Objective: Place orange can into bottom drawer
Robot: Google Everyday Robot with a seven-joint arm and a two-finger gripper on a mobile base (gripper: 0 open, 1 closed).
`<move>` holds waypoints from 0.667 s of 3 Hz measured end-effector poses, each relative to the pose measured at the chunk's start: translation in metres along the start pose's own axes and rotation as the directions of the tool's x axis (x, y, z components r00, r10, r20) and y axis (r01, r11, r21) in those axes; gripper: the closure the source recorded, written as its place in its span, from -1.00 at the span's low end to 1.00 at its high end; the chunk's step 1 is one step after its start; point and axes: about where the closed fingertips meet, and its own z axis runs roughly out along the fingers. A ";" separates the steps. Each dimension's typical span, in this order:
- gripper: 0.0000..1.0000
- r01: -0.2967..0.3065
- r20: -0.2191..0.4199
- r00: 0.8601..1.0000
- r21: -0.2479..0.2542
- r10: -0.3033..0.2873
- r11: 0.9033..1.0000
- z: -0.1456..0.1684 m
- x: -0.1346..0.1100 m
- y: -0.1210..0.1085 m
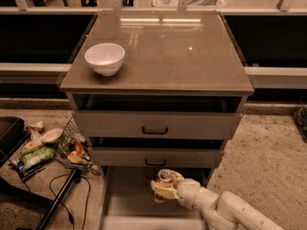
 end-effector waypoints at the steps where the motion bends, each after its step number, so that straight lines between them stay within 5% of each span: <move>1: 1.00 0.000 0.000 1.000 -0.001 0.000 1.000 0.000 0.000 0.000; 2: 1.00 0.013 0.008 1.000 -0.024 -0.013 1.000 0.034 0.023 -0.009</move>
Offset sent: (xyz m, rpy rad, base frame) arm 0.0598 0.0778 -0.0887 0.0170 -0.0553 0.0616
